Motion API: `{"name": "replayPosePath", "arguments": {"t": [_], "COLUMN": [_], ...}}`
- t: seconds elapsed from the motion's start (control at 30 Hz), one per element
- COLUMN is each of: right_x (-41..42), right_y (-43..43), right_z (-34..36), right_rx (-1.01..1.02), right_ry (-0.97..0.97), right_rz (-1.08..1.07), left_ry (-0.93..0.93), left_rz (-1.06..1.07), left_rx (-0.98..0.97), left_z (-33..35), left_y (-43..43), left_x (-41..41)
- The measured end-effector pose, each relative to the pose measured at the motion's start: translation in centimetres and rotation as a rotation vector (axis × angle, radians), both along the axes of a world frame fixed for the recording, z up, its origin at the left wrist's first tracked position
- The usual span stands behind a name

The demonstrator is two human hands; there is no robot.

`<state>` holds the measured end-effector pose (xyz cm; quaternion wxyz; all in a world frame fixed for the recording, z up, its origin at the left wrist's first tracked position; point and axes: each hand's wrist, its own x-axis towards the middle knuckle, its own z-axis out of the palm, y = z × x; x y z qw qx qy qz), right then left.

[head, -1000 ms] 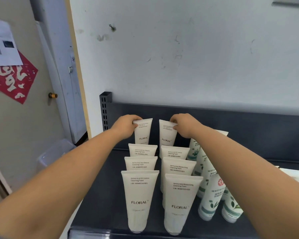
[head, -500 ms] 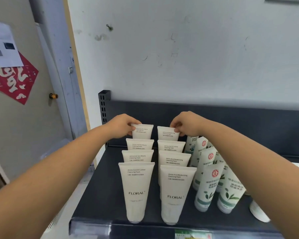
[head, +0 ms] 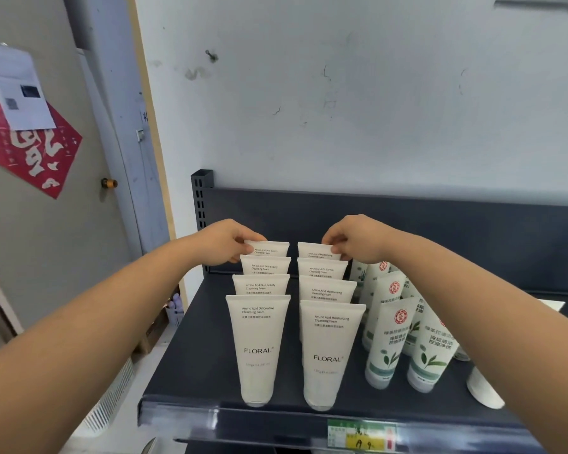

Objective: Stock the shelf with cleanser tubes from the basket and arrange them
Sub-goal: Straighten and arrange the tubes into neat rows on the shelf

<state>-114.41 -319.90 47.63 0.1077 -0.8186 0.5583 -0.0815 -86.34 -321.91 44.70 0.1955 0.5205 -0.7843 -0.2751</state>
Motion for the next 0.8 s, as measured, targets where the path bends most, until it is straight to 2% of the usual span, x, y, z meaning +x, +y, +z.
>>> {"name": "replayPosePath", "arguments": {"t": [0.17,0.6,0.8], "right_x": [-0.1,0.8,1.0], "right_y": [0.0,0.6,0.9], "right_z": [-0.3,-0.4,-0.5], "right_rx": [-0.023,-0.044,-0.045], "right_ry": [-0.012,0.062,0.031], "right_rz": [-0.013,0.005,-0.025], "left_ry": [0.008,0.023,0.031], "left_rz": [0.010,0.058,0.052], "left_rx": [0.028,-0.031,-0.060], "left_z": [0.2,-0.6,-0.7], "left_y": [0.3,0.6,1.0], "left_x": [0.1,-0.1,-0.3]}}
